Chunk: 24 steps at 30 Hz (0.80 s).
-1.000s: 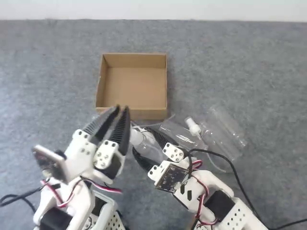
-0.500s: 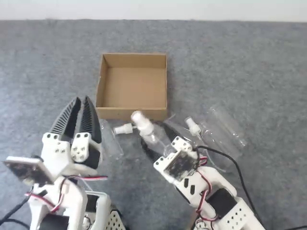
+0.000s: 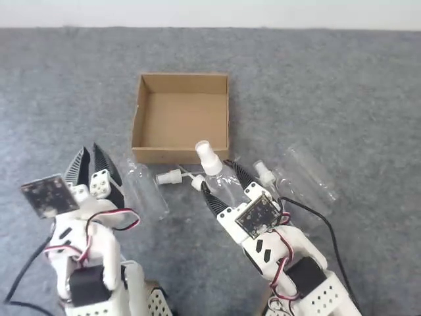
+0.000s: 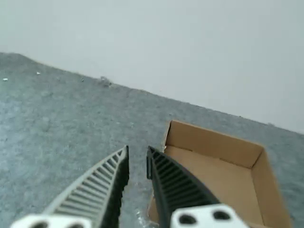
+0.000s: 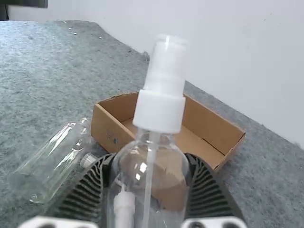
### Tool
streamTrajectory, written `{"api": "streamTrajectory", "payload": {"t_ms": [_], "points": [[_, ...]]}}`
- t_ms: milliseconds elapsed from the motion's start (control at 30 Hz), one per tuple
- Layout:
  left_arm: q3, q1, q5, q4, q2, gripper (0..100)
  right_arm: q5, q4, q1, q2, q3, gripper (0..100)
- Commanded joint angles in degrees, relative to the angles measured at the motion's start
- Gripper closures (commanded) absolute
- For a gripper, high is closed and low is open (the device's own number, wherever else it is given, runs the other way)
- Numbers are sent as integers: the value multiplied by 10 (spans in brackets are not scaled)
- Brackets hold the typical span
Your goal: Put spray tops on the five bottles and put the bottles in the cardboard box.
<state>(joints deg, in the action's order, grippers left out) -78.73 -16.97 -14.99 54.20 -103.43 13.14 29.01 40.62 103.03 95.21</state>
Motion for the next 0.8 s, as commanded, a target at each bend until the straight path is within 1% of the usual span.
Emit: {"api": "streamTrajectory", "payload": {"t_ms": [0, 100, 300, 400, 533, 700, 767], "points": [[0, 17, 29, 2, -4, 945, -36, -27, 16, 10, -10, 991], [-2, 51, 46, 4, -4, 945, -39, -27, 62, 10, -18, 991], [-15, 115, 74, 3, -4, 945, 18, -28, 162, 10, -13, 991], [-26, 156, 98, 3, -4, 945, 26, -29, 194, 10, -13, 991], [-31, 203, 133, 7, -7, 945, 26, -28, 200, 10, 2, 991], [-29, 278, 176, 36, -8, 945, 26, -18, 199, 9, 12, 991], [-29, 296, 187, 45, -8, 945, 26, -17, 195, 9, 12, 991]]}}
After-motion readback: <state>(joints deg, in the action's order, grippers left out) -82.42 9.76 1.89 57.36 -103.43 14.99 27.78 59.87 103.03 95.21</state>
